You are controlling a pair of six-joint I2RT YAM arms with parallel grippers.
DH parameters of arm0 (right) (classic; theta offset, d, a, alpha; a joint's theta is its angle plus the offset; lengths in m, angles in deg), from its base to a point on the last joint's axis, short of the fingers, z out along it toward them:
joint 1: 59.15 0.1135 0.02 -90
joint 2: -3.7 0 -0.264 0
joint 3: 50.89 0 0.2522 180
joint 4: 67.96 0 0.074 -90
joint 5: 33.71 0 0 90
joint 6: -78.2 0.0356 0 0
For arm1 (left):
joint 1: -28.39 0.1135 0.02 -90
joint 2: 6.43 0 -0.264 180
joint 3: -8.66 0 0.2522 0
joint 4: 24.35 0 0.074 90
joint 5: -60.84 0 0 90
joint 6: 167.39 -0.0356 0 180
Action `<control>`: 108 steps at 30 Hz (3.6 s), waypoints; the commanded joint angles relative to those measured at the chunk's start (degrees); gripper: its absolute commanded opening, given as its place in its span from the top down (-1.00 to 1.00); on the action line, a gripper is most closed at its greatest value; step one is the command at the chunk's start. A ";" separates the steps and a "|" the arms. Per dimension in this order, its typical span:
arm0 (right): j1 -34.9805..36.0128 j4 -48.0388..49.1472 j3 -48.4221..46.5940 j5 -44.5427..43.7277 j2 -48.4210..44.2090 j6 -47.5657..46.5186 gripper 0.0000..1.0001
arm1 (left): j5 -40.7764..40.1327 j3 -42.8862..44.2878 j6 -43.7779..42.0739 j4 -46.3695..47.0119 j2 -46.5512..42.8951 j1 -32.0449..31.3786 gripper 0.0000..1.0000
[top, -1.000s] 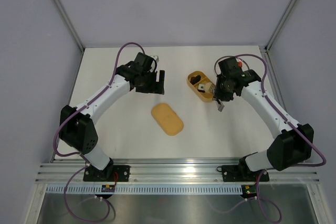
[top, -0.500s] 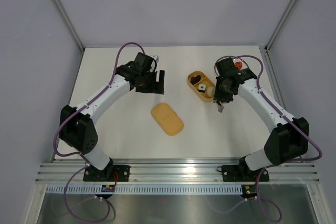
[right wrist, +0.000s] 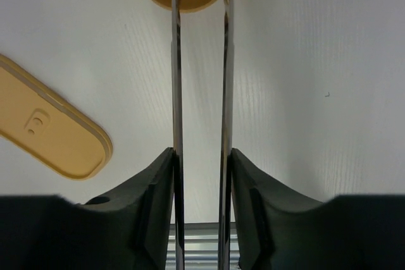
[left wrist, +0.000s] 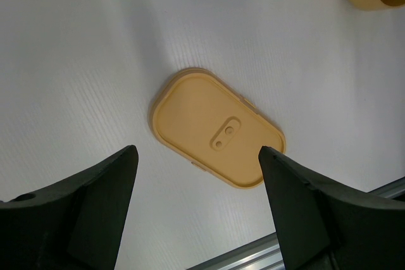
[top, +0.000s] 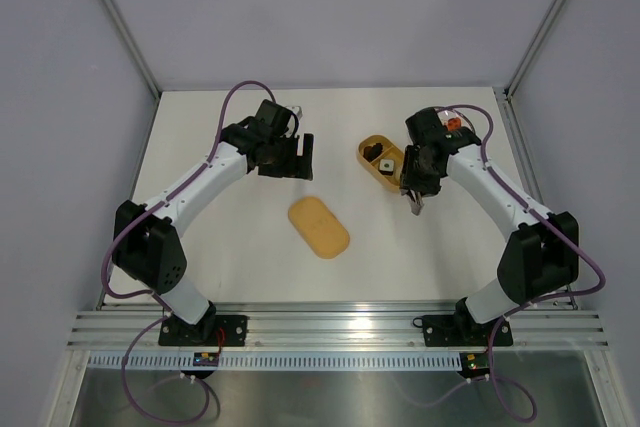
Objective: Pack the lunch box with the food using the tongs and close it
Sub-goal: Place the fake food in the packing box, then place the clamp at the center of the board, then pick up the box lid from the center of the board.
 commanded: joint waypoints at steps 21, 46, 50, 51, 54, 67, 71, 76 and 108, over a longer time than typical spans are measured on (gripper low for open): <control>0.58 -4.04 -3.59 -13.47 -14.89 3.88 0.18 | -2.38 1.39 -1.33 0.48 -2.33 0.51 -0.62; -4.77 17.55 27.71 -21.32 -18.08 20.76 0.12 | -1.07 -2.04 -0.19 0.66 -4.53 0.60 -0.64; -7.85 22.49 29.30 -16.74 -13.59 21.38 0.11 | -0.89 -2.56 -0.10 0.66 -4.88 0.60 -0.64; -7.94 23.02 29.21 -16.30 -12.54 21.38 0.02 | -0.89 -2.91 -0.10 0.66 -4.97 0.60 -0.64; -8.38 23.65 28.51 -16.12 -8.58 21.73 -0.12 | -0.54 -3.70 0.08 0.83 -5.84 0.60 -0.64; -10.23 18.64 26.14 -18.06 -12.86 19.63 -0.99 | -2.46 -7.93 1.48 0.31 -10.85 0.60 -0.64; -9.01 16.00 24.47 -15.96 -18.49 15.86 -0.99 | -3.97 -8.63 1.92 0.04 -11.64 0.87 -0.66; 1.96 15.47 19.55 -11.83 -19.13 13.12 -0.90 | -6.77 -8.81 2.19 -0.48 -11.65 1.92 -0.66; 25.19 26.89 6.97 4.44 17.71 3.27 0.45 | -4.94 -13.99 4.03 -1.10 -18.15 10.09 -0.67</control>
